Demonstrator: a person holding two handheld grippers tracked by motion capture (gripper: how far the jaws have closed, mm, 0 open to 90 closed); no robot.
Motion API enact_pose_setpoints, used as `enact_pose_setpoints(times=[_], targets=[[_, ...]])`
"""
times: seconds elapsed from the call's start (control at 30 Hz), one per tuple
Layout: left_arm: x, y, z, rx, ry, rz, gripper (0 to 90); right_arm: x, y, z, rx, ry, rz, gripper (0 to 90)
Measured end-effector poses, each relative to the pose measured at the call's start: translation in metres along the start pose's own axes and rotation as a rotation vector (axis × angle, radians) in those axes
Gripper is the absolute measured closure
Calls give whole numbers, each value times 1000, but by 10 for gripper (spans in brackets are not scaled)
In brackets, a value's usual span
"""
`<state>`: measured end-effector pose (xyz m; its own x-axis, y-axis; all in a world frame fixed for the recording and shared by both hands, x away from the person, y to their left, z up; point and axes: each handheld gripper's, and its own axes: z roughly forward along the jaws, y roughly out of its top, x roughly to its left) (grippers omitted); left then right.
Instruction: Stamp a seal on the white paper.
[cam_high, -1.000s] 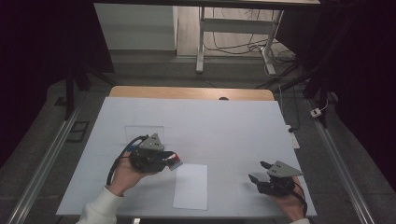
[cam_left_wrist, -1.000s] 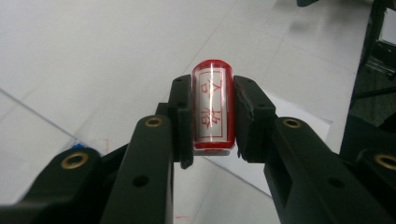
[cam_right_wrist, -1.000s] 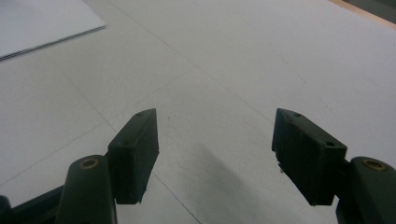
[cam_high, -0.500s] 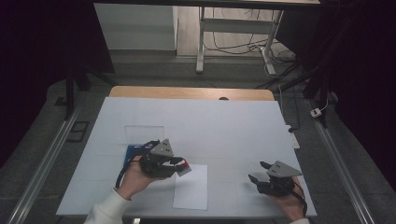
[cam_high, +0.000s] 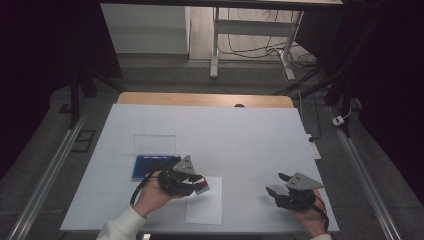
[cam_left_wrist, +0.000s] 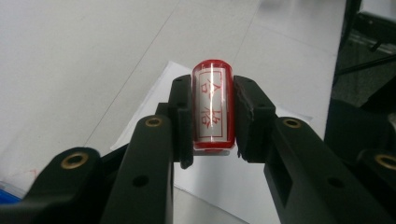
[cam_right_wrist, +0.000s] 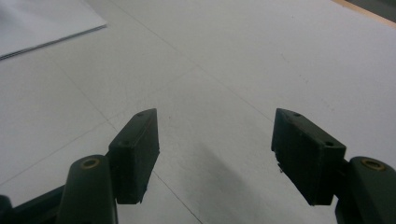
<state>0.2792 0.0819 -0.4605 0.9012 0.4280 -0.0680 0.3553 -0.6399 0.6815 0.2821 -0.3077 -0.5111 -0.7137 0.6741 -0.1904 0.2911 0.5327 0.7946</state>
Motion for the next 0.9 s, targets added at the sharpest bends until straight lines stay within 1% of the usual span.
enact_pose_setpoints(times=[0.5, 0.9], targets=[[-3, -2, 20, 48, 15, 16, 707, 0, -1, 1, -3, 4, 2, 315], [-7, -1, 27, 83, 30, 38, 707, 0, -1, 1, 3, 2, 1, 315]])
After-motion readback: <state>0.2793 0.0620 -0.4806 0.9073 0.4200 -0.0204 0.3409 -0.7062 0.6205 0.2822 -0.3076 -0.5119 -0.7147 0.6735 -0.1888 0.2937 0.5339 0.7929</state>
